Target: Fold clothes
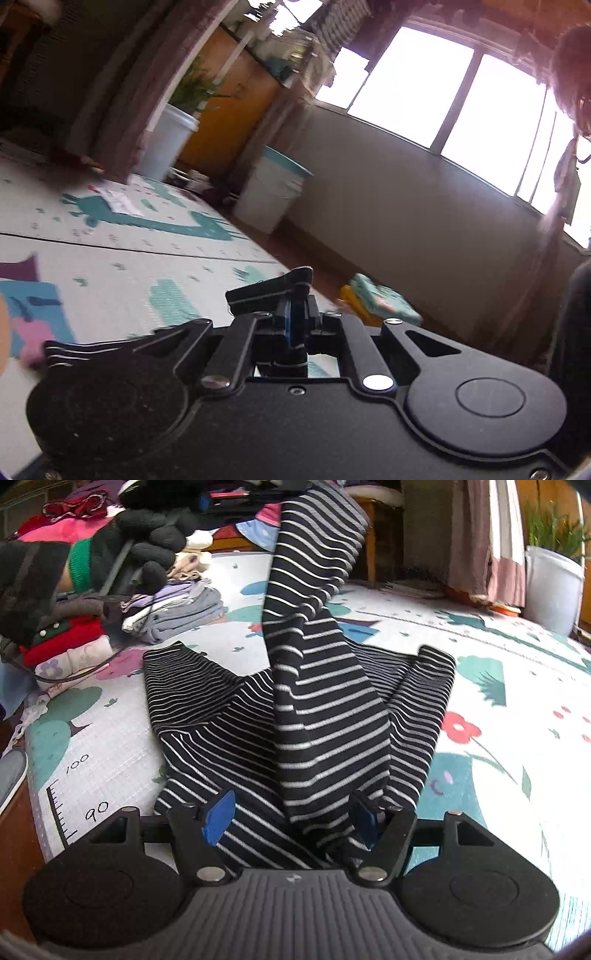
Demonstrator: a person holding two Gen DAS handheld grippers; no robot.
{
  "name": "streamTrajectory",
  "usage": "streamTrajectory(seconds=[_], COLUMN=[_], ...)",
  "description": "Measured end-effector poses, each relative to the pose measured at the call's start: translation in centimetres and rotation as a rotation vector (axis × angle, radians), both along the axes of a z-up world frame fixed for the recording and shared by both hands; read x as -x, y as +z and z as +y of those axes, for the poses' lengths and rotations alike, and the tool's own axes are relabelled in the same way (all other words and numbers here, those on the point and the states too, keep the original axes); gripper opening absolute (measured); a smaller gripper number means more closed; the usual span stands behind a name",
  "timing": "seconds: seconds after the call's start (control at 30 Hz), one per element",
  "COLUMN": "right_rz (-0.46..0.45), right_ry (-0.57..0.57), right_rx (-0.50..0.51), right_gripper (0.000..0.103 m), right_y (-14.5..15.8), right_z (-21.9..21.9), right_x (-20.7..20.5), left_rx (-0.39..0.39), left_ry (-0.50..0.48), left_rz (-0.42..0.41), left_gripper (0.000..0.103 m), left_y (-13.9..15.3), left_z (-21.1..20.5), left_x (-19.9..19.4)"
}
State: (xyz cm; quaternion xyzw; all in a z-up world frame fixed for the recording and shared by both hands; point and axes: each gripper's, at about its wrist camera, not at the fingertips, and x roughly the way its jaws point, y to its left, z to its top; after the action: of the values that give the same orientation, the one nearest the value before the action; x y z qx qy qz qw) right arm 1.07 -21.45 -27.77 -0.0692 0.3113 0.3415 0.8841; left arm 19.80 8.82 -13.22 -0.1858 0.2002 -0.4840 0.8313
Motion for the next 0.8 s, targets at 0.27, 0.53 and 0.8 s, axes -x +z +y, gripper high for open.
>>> streamTrajectory(seconds=[0.27,0.53,0.8], right_rz=[-0.029,0.087,0.253], right_ry=[0.064,-0.056,-0.173], right_rx=[-0.021,-0.171,-0.323], right_gripper=[0.072,0.072,0.067], right_y=[0.8,0.1,-1.8], right_z=[2.7,-0.3,-3.8], right_x=[-2.2,-2.0,-2.3], left_rx=[0.049,0.039,-0.273], left_ry=[-0.117,0.055,0.131], left_rz=[-0.015,0.245,0.43], left_gripper=[0.004,0.004,0.004], left_y=[0.9,-6.5,-14.5], left_z=[-2.5,-4.5,-7.9], left_x=[-0.9,-9.5,-13.2])
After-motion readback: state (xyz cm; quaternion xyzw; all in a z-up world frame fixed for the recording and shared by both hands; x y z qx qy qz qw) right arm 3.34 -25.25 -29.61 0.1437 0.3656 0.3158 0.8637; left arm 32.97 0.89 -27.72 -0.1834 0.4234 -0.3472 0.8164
